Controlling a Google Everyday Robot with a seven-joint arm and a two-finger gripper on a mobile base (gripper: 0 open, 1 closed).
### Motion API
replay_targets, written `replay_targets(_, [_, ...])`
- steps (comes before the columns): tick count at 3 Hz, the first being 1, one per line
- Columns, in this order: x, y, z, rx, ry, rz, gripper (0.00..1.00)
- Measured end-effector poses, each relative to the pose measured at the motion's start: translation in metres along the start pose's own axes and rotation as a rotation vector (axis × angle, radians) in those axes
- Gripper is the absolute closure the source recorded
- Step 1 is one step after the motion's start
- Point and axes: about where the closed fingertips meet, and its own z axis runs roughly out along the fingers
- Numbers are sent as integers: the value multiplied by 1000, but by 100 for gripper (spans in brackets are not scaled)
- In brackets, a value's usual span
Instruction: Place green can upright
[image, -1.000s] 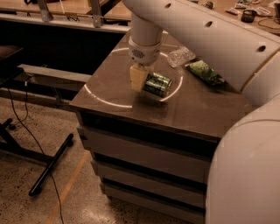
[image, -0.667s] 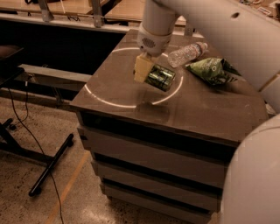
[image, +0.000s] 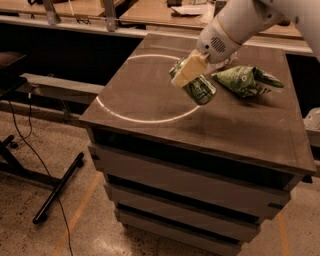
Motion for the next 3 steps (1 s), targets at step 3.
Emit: replay_targets(3, [67, 25, -78, 39, -543, 23, 100])
